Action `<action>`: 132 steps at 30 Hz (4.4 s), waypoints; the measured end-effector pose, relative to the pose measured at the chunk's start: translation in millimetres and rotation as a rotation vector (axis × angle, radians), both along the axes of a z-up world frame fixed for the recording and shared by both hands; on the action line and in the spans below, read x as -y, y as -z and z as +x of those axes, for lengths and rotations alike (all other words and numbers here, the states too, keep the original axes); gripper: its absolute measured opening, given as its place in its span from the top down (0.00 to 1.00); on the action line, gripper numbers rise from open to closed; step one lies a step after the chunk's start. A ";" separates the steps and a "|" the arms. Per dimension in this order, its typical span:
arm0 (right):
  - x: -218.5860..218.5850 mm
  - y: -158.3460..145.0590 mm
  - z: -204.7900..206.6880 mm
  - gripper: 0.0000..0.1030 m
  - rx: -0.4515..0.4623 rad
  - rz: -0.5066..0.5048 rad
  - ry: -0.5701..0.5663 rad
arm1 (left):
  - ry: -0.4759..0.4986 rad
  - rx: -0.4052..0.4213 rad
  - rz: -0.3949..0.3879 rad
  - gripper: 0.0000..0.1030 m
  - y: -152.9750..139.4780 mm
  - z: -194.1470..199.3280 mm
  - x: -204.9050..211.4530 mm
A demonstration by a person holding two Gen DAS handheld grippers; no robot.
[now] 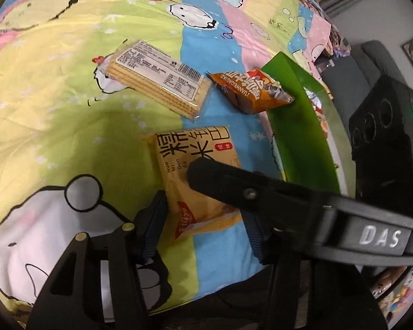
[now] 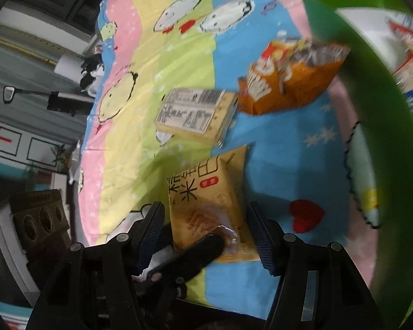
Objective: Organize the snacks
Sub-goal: 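Carry the yellow bread bag with the right tool over the green box, then open the right tool to drop the bread bag into the box, then grasp the clear biscuit pack on the bedspread with the right tool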
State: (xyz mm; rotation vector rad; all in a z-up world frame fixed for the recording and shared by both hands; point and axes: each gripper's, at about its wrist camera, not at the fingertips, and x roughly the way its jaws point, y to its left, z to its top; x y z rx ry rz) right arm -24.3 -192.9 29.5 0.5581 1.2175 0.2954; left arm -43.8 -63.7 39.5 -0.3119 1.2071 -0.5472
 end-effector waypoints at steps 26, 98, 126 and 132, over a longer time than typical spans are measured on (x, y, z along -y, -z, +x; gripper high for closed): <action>111.0 -124.7 -79.7 0.50 0.396 -0.131 0.332 | 0.312 0.427 -0.010 0.53 -111.8 -23.0 130.5; 32.1 -180.1 39.6 0.20 0.421 -0.262 -0.147 | -0.371 0.206 0.002 0.13 -91.4 60.0 -32.9; -47.4 -4.0 128.3 0.36 -0.063 -0.230 -0.408 | -0.327 -0.026 0.059 0.63 5.4 87.9 -24.2; -51.3 -1.7 116.3 0.39 -0.044 -0.204 -0.363 | -0.298 0.024 0.113 0.61 1.7 80.7 -23.4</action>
